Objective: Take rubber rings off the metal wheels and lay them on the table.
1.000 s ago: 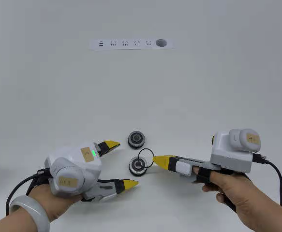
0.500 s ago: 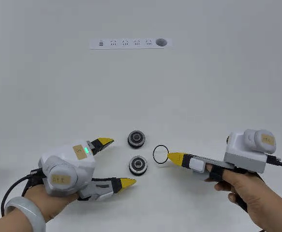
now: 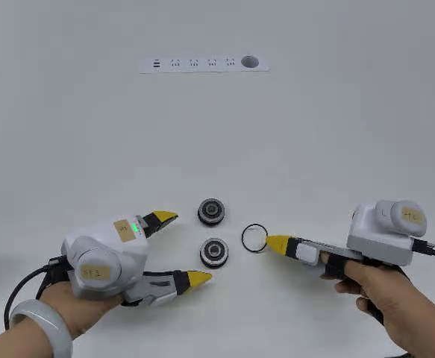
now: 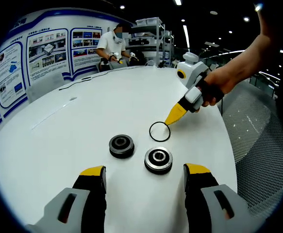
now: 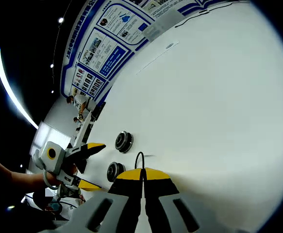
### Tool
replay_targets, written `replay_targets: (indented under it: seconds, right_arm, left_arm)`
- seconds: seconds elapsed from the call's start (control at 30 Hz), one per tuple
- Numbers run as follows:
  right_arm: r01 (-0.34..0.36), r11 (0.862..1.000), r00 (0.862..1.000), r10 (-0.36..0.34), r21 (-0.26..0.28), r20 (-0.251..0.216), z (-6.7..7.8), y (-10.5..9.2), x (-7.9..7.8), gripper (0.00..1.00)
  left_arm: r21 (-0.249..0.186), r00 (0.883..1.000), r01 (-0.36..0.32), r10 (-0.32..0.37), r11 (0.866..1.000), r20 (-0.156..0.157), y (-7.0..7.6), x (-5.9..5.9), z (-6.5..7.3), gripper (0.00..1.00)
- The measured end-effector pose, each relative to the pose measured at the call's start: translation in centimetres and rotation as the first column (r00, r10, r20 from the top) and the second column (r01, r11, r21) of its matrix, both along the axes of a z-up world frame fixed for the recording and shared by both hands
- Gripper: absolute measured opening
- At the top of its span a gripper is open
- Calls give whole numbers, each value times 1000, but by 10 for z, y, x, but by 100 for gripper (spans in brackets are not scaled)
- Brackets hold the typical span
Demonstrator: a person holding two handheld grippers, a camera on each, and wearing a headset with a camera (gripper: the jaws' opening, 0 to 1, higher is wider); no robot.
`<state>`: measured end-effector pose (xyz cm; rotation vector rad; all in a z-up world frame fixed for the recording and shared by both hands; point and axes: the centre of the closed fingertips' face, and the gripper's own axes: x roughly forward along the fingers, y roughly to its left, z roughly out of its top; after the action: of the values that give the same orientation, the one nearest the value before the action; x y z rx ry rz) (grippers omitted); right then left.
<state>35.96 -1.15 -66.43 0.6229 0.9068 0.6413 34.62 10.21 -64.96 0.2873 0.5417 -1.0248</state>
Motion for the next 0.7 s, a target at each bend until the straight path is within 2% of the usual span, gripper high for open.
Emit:
replay_targets:
  seconds: [0.2, 0.5, 0.7]
  right_arm:
    - [-10, 1000, 1000, 11, -29, 8, -3, -1, 0, 2]
    - [-20, 998, 999, 21, -56, 30, -5, -3, 1, 11]
    - [-15, 998, 998, 19, -64, 59, -1, -6, 3, 15]
  left_arm:
    - [2, 1000, 1, -1, 1000, -3, -1, 0, 0, 65]
    - [-2, 1000, 3, -3, 1000, -5, -2, 0, -1, 65]
    - [-3, 1000, 8, -8, 1000, -6, -3, -1, -1, 63]
